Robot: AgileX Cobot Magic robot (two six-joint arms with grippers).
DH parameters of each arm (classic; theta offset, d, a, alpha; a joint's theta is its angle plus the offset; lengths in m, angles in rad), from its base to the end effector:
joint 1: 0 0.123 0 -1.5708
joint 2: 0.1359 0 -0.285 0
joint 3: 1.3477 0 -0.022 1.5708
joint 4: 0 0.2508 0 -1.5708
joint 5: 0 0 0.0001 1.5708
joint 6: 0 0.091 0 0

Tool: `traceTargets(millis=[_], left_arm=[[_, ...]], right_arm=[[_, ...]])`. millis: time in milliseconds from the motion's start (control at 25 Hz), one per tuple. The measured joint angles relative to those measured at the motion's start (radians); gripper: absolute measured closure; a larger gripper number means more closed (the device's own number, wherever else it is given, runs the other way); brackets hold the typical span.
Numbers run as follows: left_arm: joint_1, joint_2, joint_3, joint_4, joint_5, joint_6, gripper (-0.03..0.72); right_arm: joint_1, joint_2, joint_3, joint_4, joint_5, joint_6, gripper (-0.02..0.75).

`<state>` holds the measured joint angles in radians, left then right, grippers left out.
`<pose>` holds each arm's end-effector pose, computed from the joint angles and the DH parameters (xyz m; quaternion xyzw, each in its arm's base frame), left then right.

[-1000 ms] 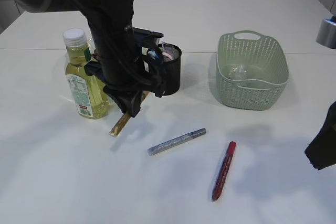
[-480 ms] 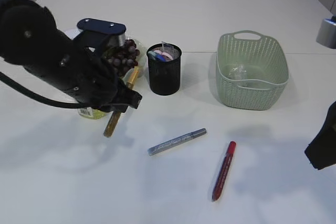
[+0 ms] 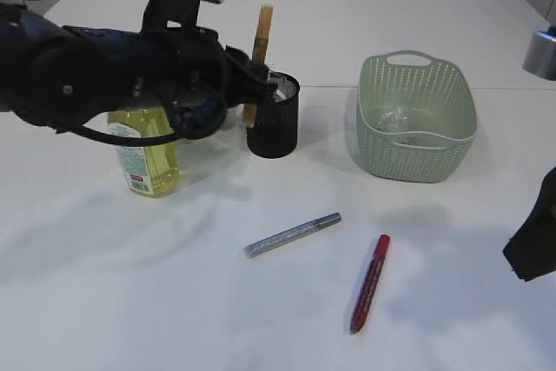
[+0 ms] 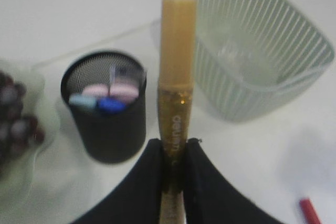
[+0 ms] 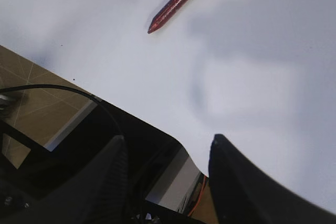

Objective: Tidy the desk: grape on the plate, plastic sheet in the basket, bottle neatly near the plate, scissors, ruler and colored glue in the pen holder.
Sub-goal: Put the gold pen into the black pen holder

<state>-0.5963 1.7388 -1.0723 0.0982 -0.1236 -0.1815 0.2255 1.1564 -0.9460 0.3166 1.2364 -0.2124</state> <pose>0.3211 -0.2193 0.2359 0.2181 0.8202 -0.1813 0.4968 0.1819 0.0692 0.3033 -0.1784 0.9663 0.1542 0.1031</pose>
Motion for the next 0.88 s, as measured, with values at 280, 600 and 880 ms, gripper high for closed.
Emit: traceTargets(millis=[280,600,880], left_arm=[[0.0,0.087,-0.032,0.001,-0.373,0.0,0.62],[0.008,0.188,-0.2,0.001,-0.384,0.0,0.618],[0.039,0.283,-0.335,-0.005,-0.311,0.0,0.616]], right_arm=[[0.0,0.0,0.0,0.004,0.0,0.0,0.338],[0.0,0.0,0.0,0.006,0.0,0.0,0.338],[0.0,0.0,0.0,0.007,0.0,0.0,0.339]])
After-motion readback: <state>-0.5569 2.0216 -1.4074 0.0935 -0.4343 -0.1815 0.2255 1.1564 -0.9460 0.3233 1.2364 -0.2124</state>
